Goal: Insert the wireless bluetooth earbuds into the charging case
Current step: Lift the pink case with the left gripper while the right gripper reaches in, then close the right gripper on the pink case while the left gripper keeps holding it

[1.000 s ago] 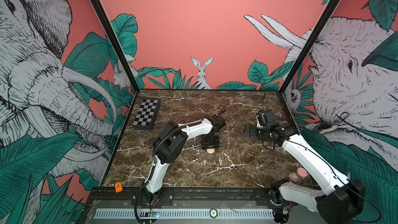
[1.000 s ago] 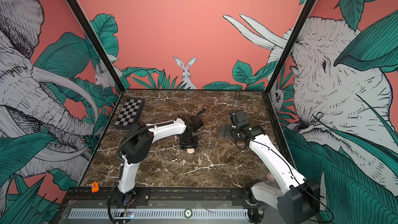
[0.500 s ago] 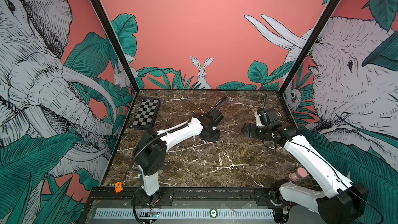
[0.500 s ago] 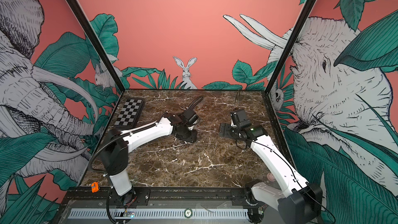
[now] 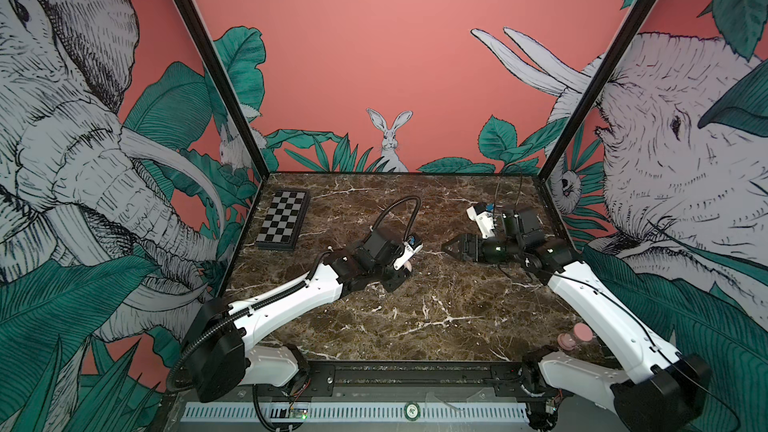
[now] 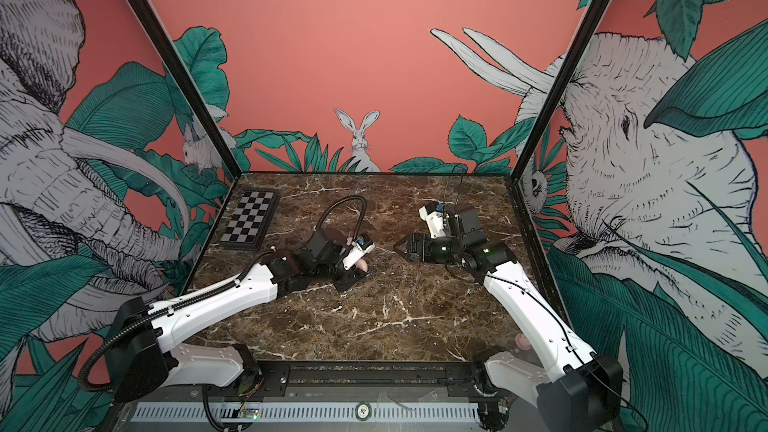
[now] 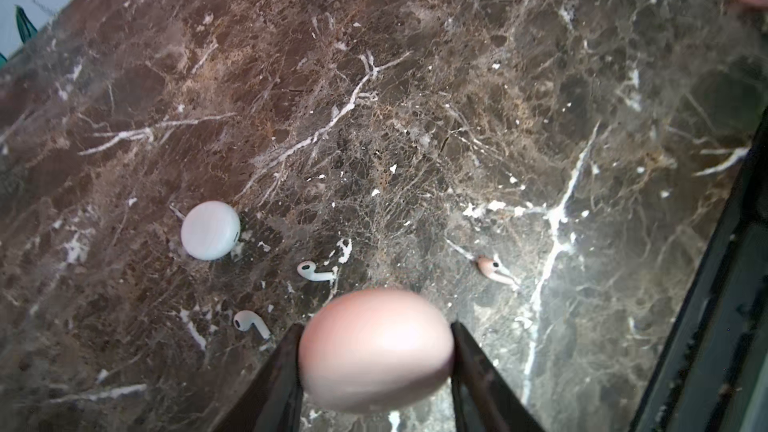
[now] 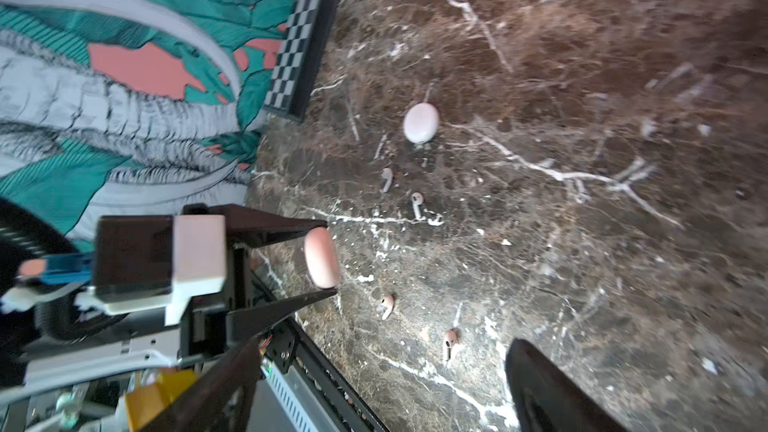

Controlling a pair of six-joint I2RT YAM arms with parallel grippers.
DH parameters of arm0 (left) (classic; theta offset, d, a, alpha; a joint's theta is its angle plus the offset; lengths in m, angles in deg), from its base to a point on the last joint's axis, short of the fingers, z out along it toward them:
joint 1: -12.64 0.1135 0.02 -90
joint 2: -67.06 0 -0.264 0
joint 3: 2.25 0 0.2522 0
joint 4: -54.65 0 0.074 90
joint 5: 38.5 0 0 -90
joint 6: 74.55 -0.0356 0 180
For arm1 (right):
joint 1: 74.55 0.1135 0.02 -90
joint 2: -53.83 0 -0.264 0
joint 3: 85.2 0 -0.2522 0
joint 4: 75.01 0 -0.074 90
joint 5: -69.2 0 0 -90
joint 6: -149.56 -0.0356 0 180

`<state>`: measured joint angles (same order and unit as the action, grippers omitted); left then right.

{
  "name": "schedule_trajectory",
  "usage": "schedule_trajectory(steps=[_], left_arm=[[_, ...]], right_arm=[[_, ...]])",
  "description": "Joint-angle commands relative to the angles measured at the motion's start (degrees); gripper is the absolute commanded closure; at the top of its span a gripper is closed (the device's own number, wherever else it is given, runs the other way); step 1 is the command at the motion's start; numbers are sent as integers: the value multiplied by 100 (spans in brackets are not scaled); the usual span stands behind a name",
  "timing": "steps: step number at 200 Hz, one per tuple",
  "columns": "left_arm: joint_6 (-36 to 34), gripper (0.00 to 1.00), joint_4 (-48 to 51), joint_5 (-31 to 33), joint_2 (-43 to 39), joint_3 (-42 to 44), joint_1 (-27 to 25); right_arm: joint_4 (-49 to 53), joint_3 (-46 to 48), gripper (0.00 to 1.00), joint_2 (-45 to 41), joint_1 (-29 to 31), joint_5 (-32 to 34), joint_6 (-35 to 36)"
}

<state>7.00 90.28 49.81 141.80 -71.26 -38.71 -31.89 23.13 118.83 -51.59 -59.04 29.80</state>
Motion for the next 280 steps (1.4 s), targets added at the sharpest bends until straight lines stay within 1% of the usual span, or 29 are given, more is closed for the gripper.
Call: schedule_trajectory(steps=[1,25,46,61,85,99,123,146,199,259,280], left_arm=[[-749,100,-614,12,-403,217,-6],[-982,100,-994,-396,-663,606,-6],[-1049,100,-1011,-548,-737,676,-6],[-1057,100,-984,-687,-734,651,-6],[-1087,100,-987,-930,-727,648,-6],[-1098,100,-994,-949,-688,642,-6],[-1111,100,-942,-1025,-618,598,-9],[-1124,100,-864,-1179,-533,539,-6],[-1177,100,-718,-1143,-377,409,-6],[-1202,100,-673,-835,-284,299,-6],[-1203,100,-691,-815,-292,321,-4]], right_arm=[[-605,152,22,65,100,-809,-53],[-777,245,31,220,269,-783,-44],[-893,245,34,388,513,-646,-26],[-919,196,40,523,708,-494,38],[-991,112,41,709,999,-246,45],[-870,-2,41,823,1162,-55,131],[-752,-80,44,964,1253,186,149],[-743,-178,48,1070,1350,233,124],[-437,-461,53,1288,1530,325,141],[-352,-493,57,1518,1585,94,110],[-350,-484,59,1525,1630,125,114]])
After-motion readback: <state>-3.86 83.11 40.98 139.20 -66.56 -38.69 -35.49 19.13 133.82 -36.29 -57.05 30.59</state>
